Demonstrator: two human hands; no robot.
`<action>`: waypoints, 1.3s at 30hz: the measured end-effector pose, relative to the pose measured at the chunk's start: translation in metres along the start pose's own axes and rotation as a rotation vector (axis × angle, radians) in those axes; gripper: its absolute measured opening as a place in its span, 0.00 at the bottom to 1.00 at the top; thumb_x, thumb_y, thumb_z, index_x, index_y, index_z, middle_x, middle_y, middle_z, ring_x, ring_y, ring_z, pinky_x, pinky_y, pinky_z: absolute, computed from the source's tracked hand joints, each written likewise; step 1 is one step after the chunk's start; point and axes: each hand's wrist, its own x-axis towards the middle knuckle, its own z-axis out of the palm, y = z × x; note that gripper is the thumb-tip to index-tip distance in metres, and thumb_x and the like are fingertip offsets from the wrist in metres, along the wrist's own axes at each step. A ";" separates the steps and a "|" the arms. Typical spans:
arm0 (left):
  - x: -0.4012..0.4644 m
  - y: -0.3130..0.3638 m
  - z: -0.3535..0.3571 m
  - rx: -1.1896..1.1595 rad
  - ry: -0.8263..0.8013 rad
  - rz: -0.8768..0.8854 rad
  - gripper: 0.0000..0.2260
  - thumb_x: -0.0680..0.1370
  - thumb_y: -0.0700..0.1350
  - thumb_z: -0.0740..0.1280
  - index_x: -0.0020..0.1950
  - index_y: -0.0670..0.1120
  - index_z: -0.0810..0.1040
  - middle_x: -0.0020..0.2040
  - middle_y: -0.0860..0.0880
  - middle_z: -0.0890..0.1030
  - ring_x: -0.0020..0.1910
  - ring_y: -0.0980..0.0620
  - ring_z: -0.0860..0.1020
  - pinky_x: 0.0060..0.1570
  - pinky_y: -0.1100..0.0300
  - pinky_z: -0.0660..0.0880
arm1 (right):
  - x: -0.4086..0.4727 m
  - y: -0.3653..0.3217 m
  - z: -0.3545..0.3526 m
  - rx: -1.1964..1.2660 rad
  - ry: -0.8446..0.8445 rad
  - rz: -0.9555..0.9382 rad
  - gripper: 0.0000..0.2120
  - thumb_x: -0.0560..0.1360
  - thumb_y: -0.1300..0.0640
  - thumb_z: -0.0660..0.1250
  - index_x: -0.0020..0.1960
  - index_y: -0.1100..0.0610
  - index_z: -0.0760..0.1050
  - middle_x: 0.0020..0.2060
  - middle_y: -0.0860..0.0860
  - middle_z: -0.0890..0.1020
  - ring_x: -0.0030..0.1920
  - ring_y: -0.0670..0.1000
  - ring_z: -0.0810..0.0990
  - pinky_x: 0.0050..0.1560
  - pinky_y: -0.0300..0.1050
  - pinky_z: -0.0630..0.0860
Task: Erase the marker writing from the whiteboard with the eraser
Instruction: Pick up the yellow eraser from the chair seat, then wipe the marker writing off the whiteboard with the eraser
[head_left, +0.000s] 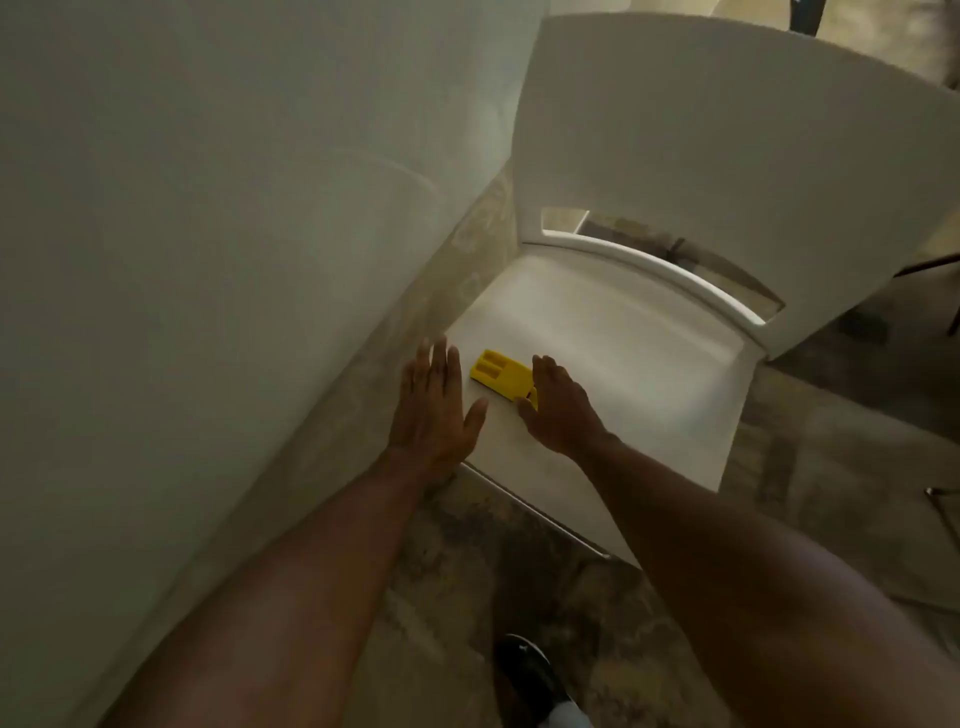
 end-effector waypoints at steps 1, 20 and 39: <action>0.000 0.001 0.005 -0.020 -0.033 -0.012 0.42 0.78 0.66 0.39 0.83 0.37 0.43 0.84 0.38 0.41 0.79 0.44 0.33 0.78 0.48 0.34 | 0.003 0.000 0.002 -0.002 -0.006 -0.009 0.37 0.82 0.46 0.61 0.81 0.63 0.48 0.79 0.62 0.58 0.78 0.62 0.58 0.76 0.57 0.61; -0.036 -0.023 -0.008 0.003 0.044 -0.095 0.37 0.80 0.64 0.43 0.80 0.42 0.37 0.81 0.41 0.36 0.81 0.40 0.35 0.78 0.48 0.35 | 0.021 -0.049 -0.007 0.097 -0.046 -0.006 0.38 0.77 0.47 0.62 0.81 0.49 0.47 0.65 0.63 0.70 0.60 0.64 0.72 0.55 0.52 0.72; -0.113 -0.059 -0.349 0.421 0.859 -0.029 0.33 0.85 0.56 0.58 0.82 0.35 0.57 0.83 0.33 0.55 0.83 0.34 0.51 0.81 0.38 0.54 | -0.049 -0.341 -0.244 0.626 0.637 -0.728 0.31 0.80 0.63 0.65 0.80 0.52 0.58 0.66 0.60 0.70 0.58 0.51 0.72 0.46 0.26 0.69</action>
